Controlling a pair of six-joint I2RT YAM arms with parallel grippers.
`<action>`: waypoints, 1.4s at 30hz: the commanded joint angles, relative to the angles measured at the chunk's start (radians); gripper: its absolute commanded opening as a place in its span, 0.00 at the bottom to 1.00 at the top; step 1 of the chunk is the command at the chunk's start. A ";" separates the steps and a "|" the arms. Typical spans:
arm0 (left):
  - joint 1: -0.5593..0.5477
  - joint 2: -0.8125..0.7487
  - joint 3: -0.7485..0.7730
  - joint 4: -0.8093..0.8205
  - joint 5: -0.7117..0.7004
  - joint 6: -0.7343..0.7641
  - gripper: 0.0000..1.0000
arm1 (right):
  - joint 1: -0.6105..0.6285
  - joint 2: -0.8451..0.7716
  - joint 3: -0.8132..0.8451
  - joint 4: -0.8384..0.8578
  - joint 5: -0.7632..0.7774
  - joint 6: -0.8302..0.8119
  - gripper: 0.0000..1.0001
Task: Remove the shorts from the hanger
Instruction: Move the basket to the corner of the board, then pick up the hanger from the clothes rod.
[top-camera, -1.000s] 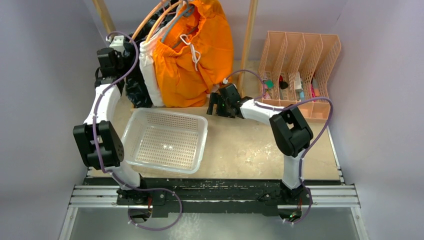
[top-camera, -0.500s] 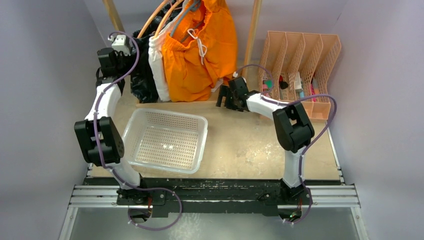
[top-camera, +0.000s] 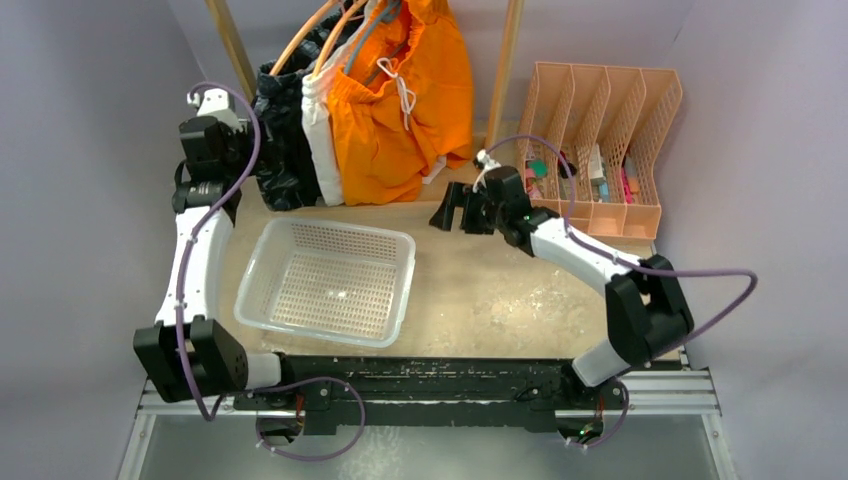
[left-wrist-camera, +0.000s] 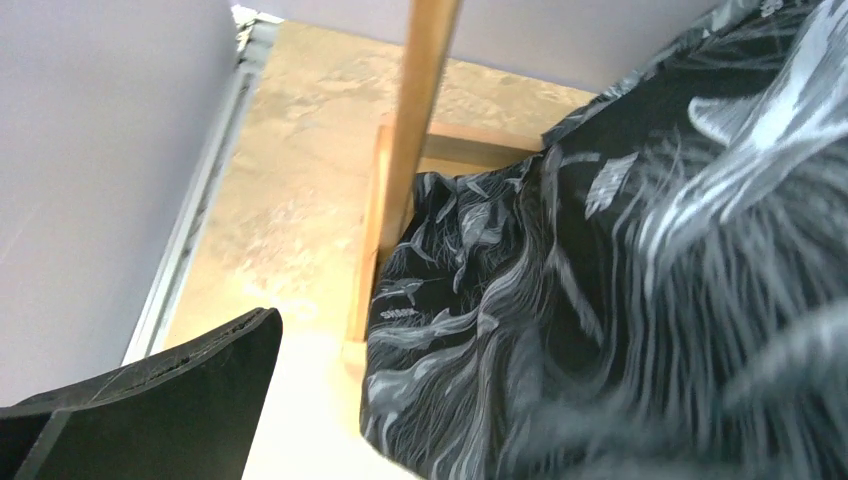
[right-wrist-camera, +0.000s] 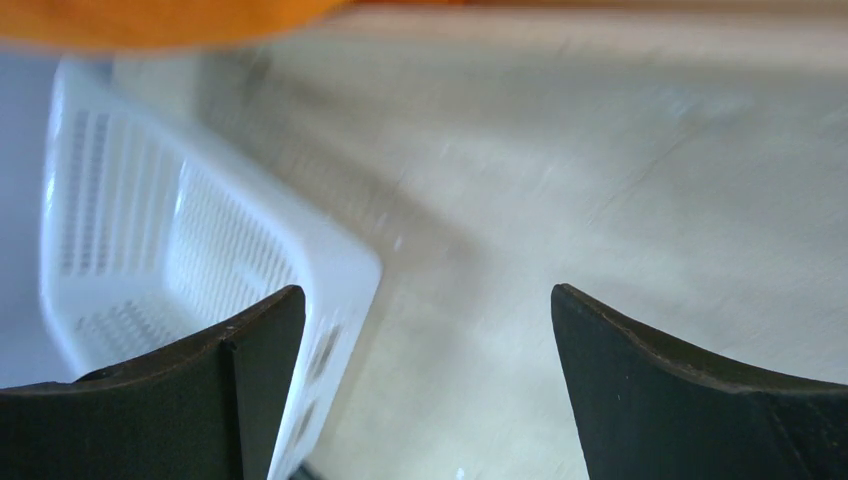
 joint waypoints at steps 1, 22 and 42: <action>0.003 -0.115 -0.055 -0.145 -0.209 -0.083 1.00 | 0.050 -0.124 -0.176 0.139 -0.286 0.095 0.93; 0.003 -0.528 -0.121 -0.533 -0.453 -0.428 1.00 | 0.428 0.189 0.201 0.086 -0.250 0.170 0.94; 0.002 -0.745 -0.349 -0.561 -0.070 -0.575 0.96 | 0.312 -0.052 0.598 -0.076 0.232 0.043 0.71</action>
